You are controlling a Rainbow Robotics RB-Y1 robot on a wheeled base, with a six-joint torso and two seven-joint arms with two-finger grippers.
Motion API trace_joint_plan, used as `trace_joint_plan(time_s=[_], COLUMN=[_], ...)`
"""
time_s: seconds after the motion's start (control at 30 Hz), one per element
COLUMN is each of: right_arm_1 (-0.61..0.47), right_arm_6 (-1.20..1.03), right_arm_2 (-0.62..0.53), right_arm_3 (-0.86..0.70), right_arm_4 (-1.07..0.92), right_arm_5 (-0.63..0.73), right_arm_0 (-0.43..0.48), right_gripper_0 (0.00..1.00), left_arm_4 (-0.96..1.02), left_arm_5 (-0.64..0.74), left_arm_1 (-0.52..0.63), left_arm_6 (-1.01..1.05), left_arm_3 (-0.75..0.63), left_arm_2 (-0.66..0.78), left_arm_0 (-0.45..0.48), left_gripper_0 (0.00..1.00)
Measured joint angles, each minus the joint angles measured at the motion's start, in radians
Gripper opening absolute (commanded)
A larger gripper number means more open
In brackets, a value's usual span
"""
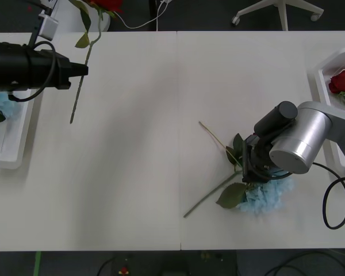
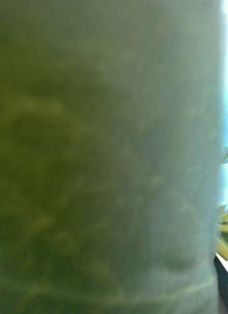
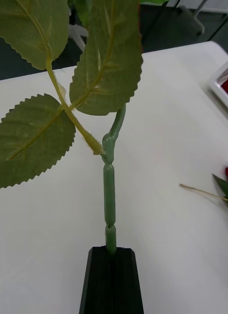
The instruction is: Put the red flowers into the right box and the blue flowers into the left box
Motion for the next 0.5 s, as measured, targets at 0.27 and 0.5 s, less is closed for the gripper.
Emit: trace_joint_plan(time_s=[0.27, 0.5], right_arm_1=[0.001, 0.019], right_arm_6=[0.000, 0.000], right_arm_2=[0.000, 0.002], right_arm_3=[-0.001, 0.004], right_arm_4=[0.026, 0.050], right_arm_5=[0.017, 0.024], right_arm_0=[0.020, 0.020], right_gripper_0=[0.46, 0.00], left_arm_4=[0.447, 0.609], left_arm_5=[-0.097, -0.165], left_arm_1=[0.045, 0.045], left_arm_6=[-0.070, -0.070], left_arm_3=[-0.002, -0.003], left_arm_2=[0.049, 0.020], left_arm_0=[0.112, 0.132], left_gripper_0=[0.00, 0.00])
